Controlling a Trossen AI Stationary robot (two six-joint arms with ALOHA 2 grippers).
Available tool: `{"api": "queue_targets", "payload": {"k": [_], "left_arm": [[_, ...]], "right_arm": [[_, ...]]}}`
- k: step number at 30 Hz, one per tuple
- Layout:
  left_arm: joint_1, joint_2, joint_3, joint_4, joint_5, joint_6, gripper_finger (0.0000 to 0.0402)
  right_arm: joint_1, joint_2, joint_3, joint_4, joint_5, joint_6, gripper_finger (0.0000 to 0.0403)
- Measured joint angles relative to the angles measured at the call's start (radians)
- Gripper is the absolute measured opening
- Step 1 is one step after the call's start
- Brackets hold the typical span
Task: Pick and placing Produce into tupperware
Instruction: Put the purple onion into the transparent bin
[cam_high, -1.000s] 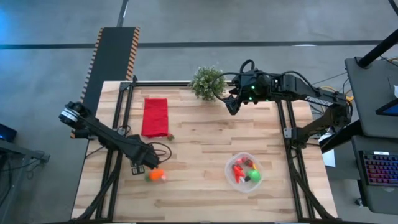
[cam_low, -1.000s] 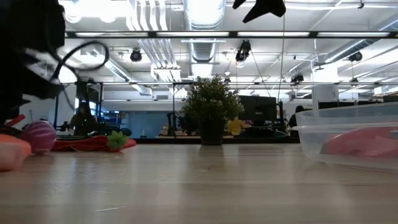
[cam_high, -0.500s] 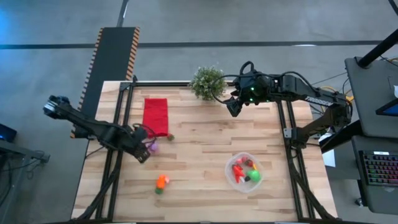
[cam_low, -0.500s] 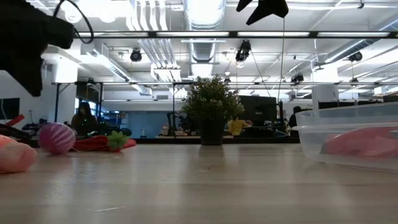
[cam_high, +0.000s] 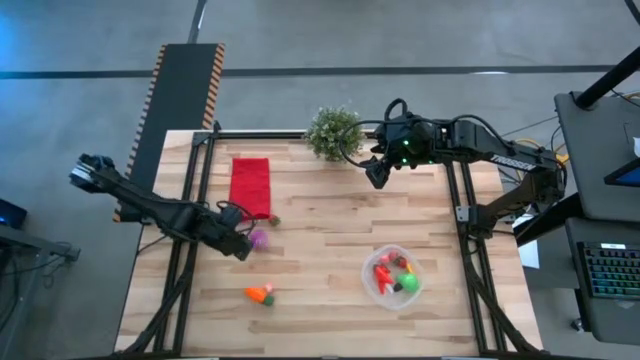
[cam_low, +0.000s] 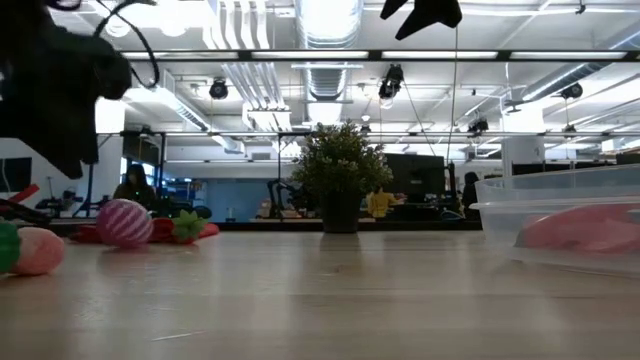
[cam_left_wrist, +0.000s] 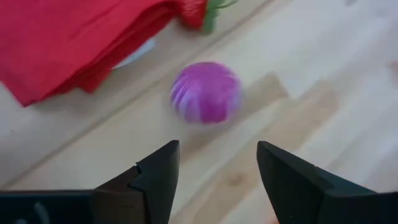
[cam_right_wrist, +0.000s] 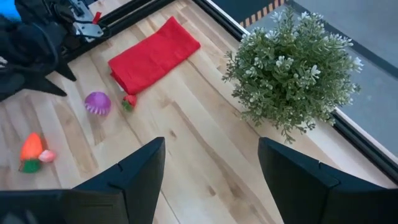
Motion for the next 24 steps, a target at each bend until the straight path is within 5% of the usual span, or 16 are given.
{"api": "queue_targets", "payload": {"k": [10, 24], "left_arm": [[0.073, 0.204, 0.053, 0.016, -0.039, 0.004, 0.0202], [0.288, 0.295, 0.113, 0.116, 0.053, 0.087, 0.0202]], "right_arm": [[0.0, 0.0, 0.0, 0.0, 0.0, 0.006, 0.0249], [0.0, 0.0, 0.0, -0.001, 0.0, 0.018, 0.0249]]}}
